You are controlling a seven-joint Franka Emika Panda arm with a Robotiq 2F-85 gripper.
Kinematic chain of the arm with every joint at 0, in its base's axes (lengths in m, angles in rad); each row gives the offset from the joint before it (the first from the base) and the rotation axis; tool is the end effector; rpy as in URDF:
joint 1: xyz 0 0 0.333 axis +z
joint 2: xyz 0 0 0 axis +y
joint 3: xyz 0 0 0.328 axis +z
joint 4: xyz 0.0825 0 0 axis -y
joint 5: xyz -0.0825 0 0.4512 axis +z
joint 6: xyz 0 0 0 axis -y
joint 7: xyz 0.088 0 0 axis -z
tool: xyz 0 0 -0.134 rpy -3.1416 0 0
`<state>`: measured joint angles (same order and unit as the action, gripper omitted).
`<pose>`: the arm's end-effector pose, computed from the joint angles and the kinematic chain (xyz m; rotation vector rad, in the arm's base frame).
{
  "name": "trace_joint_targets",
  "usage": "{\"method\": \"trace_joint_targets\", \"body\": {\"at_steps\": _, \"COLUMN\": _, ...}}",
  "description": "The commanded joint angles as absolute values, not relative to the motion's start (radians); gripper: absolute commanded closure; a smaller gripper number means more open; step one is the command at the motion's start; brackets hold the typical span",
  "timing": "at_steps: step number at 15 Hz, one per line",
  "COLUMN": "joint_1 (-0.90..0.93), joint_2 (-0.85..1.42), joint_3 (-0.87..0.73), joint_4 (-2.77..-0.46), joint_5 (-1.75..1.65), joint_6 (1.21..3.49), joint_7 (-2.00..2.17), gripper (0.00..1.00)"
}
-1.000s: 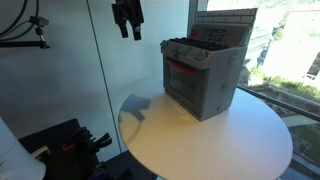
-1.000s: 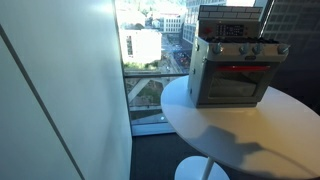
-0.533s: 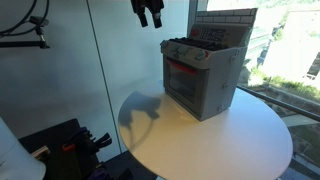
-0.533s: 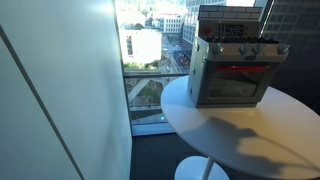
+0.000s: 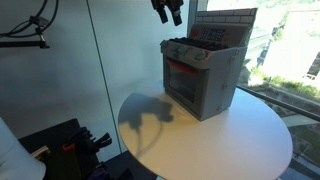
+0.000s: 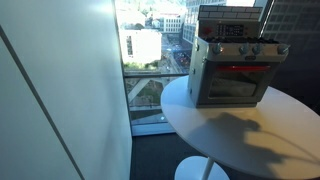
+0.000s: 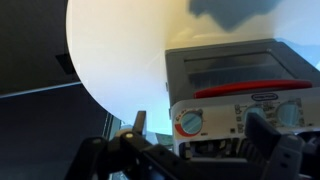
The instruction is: Turn the knob on the far right to the left
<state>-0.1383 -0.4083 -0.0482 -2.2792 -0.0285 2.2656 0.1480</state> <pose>0.5240 -0.1018 0.5221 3.0287 -0.4895 0.6126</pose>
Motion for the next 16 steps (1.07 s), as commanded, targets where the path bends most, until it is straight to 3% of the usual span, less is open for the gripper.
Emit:
{"method": "trace_joint_targets", "body": {"at_steps": 1, "joint_1": -0.161, "joint_2": -0.379, "joint_3": -0.049, "joint_4": -2.280, "joint_5": -0.035, "joint_6": 2.354, "joint_7": 0.230, "gripper": 0.00}}
{"method": "trace_joint_targets", "body": {"at_steps": 16, "joint_1": -0.178, "joint_2": -0.363, "joint_3": -0.049, "joint_4": -2.344, "joint_5": -0.014, "joint_6": 2.503, "joint_7": 0.329, "gripper": 0.00}}
